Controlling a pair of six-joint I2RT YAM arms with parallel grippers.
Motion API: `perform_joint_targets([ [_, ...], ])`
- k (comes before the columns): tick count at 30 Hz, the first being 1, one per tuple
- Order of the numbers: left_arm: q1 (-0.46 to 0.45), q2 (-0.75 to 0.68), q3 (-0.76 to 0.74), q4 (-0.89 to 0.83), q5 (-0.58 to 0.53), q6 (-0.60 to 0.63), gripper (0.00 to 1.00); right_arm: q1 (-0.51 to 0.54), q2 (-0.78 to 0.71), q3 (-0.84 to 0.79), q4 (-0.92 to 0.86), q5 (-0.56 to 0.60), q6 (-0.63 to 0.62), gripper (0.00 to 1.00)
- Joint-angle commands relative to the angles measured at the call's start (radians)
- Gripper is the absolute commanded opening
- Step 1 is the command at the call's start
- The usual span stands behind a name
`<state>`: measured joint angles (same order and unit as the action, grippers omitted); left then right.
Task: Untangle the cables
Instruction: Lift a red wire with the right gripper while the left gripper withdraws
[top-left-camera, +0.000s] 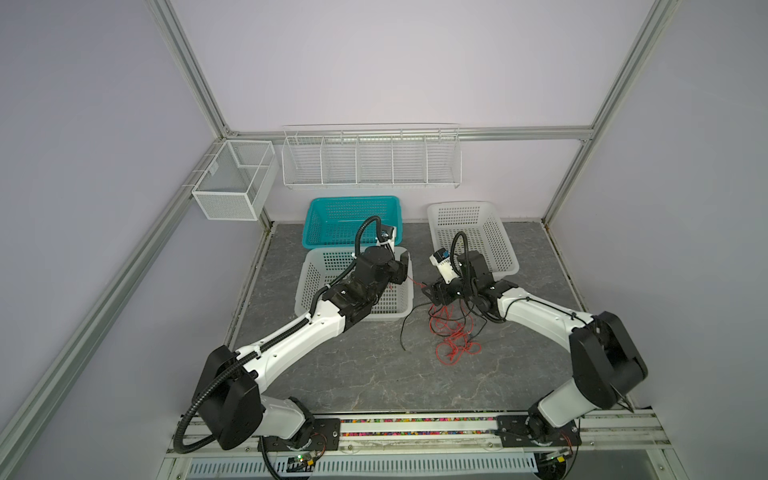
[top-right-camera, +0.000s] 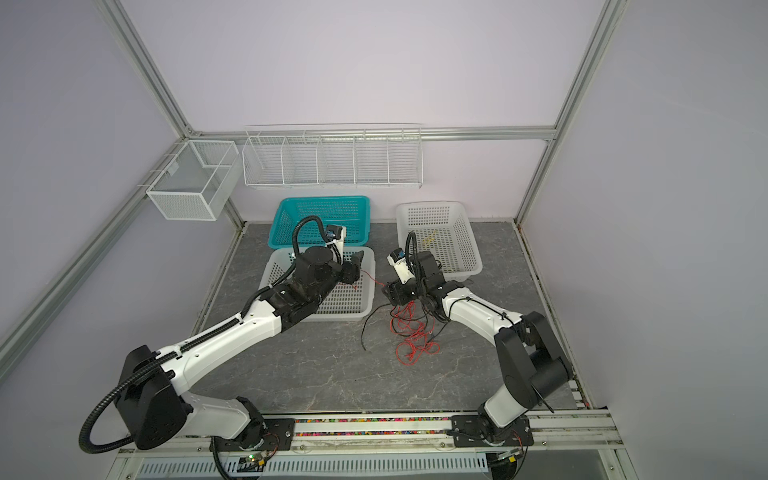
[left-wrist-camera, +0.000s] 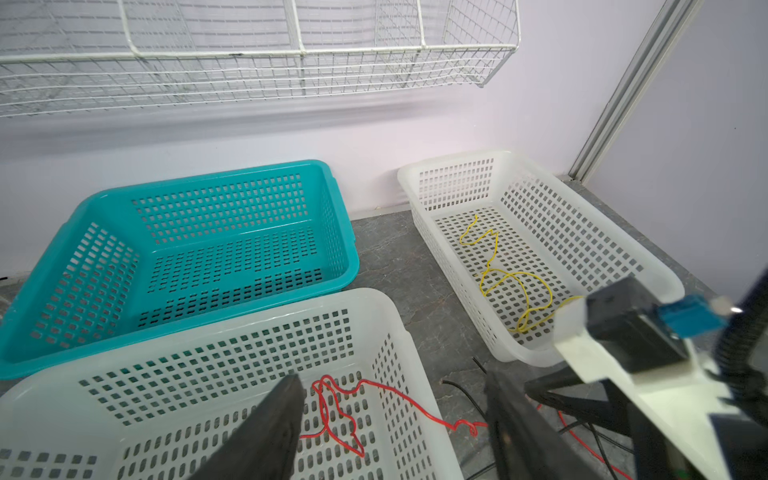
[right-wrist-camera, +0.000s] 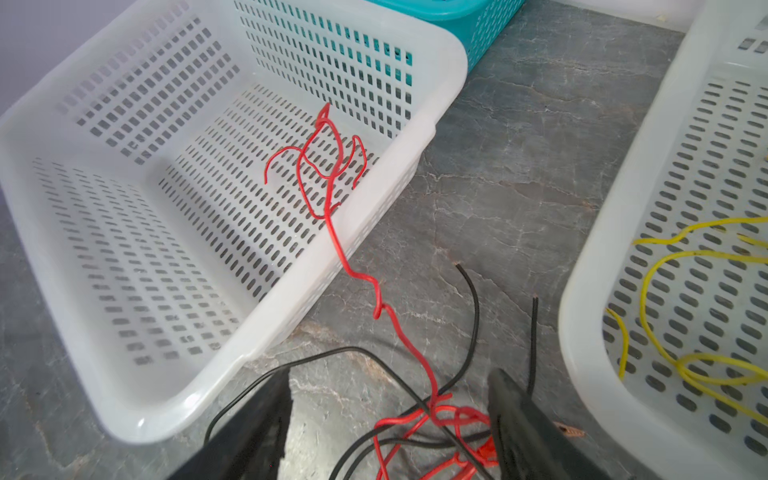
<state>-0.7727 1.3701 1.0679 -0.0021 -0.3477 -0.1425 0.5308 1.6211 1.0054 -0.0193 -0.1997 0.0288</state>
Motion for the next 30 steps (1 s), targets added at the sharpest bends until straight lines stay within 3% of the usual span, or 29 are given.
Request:
perform_joint_targets([
  [1,0.000,-0.047,-0.041,0.052,-0.038,-0.006,0.69,0.006,0.059,0.046,0.038,0.004,-0.021,0.76],
  [5,0.001,-0.085,-0.078,0.051,-0.063,-0.001,0.70,0.008,0.140,0.100,0.021,0.002,-0.028,0.75],
  [9,0.002,-0.112,-0.103,0.055,-0.072,0.009,0.70,0.008,0.196,0.127,0.005,-0.003,-0.044,0.68],
  [17,0.003,-0.130,-0.125,0.066,-0.082,0.019,0.70,0.012,0.207,0.134,-0.011,-0.012,-0.087,0.20],
  [20,0.004,-0.130,-0.127,0.069,-0.084,0.020,0.70,0.022,0.172,0.140,-0.031,0.006,-0.116,0.12],
  [23,0.004,-0.128,-0.129,0.073,-0.086,0.021,0.70,0.038,0.120,0.141,-0.049,0.032,-0.150,0.07],
  [30,0.006,-0.127,-0.137,0.085,-0.085,0.022,0.70,0.076,-0.055,0.115,-0.080,0.176,-0.199,0.06],
])
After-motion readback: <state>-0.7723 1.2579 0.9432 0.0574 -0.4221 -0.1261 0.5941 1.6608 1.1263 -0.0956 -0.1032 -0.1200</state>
